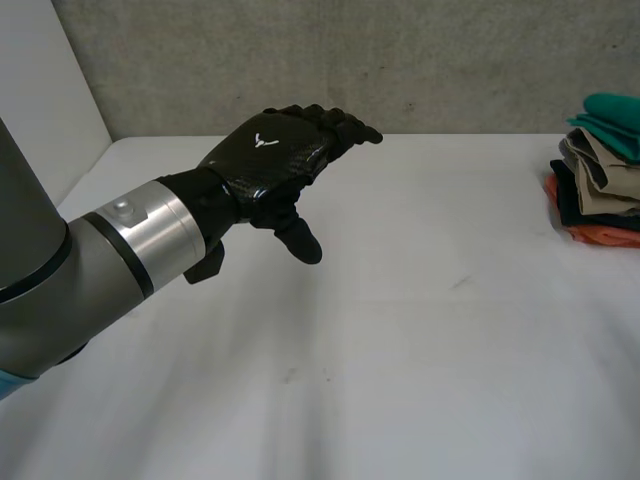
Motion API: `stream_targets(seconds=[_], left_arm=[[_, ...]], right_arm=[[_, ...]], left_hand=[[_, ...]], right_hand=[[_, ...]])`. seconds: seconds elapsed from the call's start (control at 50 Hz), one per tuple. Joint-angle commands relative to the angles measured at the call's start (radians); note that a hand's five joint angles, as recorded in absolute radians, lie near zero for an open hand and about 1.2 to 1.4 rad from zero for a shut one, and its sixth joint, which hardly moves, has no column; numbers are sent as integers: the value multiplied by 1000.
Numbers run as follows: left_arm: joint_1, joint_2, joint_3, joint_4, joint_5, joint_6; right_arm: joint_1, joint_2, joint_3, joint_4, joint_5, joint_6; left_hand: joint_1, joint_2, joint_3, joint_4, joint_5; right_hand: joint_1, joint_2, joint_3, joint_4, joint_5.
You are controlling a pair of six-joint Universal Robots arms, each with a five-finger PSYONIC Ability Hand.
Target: Fold the laundry.
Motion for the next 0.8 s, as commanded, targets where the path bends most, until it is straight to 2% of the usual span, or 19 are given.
stream_targets(seconds=[0.02,0.12,0.14,0.18,0.2,0.38,0.48,0.56,0.68,0.8], left_arm=[[-1,-1,-1,1,-1,0],[0,-1,-1,1,0,0],[0,1,-1,1,0,0],[0,2,-1,1,0,0],[0,2,-1,1,-1,0],[-1,12,-1,1,-1,0],[-3,13,-1,1,0,0],[-1,19,-1,1,0,-2],[-1,21,0,1,-1,-2],[2,29,5,1,-1,-2]], right_arm=[[-4,41,-18,88,9,-8],[-1,49,-31,169,17,-51],[2,39,-29,180,21,-54],[3,21,-23,197,30,-59],[3,-11,-11,217,43,-59],[-24,-189,145,324,153,-59],[-107,-324,253,446,231,-62],[-193,-358,291,532,264,-80],[-299,-366,261,605,345,-113],[-303,-378,140,605,509,-122]], left_hand=[[65,43,50,53,43],[62,41,48,50,40],[62,41,48,50,40],[62,41,48,50,40],[62,41,48,50,40],[59,38,45,47,37],[59,38,45,47,37],[59,38,45,47,37],[56,35,42,44,34],[56,35,42,44,34]], right_hand=[[449,225,210,205,231],[449,225,210,205,231],[363,139,124,119,145],[-283,-508,-522,-527,-501],[-749,-973,-988,-993,-966],[-773,-997,-1011,-1017,-990],[-773,-997,-1011,-1017,-990],[-773,-997,-1011,-1017,-990],[-773,-997,-1011,-1017,-990],[-773,-997,-1011,-1017,-990]])
